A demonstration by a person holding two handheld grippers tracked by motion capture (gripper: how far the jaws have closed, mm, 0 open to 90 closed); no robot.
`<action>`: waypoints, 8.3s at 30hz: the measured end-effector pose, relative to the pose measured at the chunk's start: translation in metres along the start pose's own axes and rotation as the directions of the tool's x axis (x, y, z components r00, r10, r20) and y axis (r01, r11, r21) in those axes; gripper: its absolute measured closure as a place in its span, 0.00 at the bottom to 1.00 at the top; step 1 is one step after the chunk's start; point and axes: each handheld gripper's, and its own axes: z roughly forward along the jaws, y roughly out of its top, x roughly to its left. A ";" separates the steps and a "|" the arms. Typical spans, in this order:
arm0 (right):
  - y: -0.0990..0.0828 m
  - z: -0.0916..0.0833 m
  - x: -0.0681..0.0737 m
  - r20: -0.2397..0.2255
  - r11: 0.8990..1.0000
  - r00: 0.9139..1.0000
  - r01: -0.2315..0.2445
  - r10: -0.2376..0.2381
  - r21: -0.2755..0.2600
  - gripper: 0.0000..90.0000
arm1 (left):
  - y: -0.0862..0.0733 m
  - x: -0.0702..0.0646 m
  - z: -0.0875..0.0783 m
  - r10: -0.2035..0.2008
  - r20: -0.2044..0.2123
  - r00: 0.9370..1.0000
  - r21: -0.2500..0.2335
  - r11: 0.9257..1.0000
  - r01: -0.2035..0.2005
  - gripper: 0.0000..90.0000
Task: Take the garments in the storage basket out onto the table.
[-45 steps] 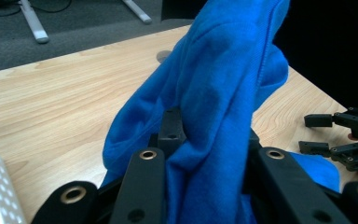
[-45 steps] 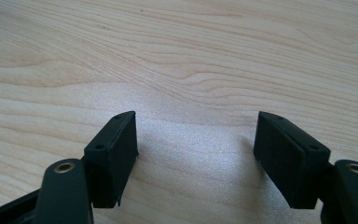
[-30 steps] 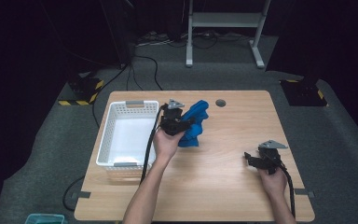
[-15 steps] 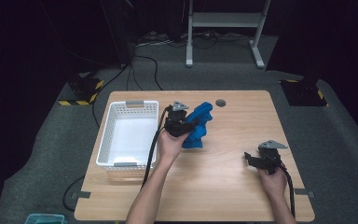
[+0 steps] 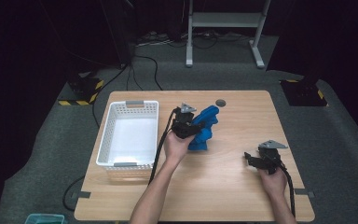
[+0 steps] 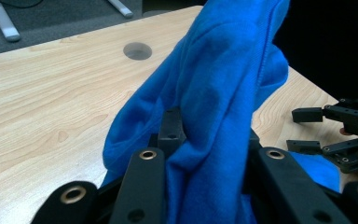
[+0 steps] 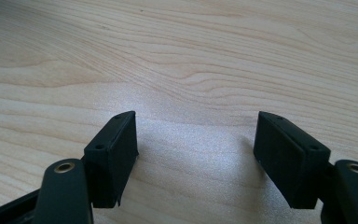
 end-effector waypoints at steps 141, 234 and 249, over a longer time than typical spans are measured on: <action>0.000 0.000 0.000 -0.007 1.000 1.000 0.005 -0.005 0.001 0.34 | -0.050 0.006 0.003 -0.008 -0.087 0.996 -0.103 0.995 -0.001 0.48; 0.000 0.000 0.000 -0.006 1.000 1.000 0.005 -0.005 0.001 0.34 | -0.137 0.001 -0.008 -0.087 -0.150 0.985 -0.028 0.996 0.084 0.47; 0.000 0.000 0.001 -0.004 1.000 1.000 0.003 -0.003 0.002 0.34 | -0.144 0.004 0.005 -0.068 -0.193 0.979 0.016 0.997 0.073 0.47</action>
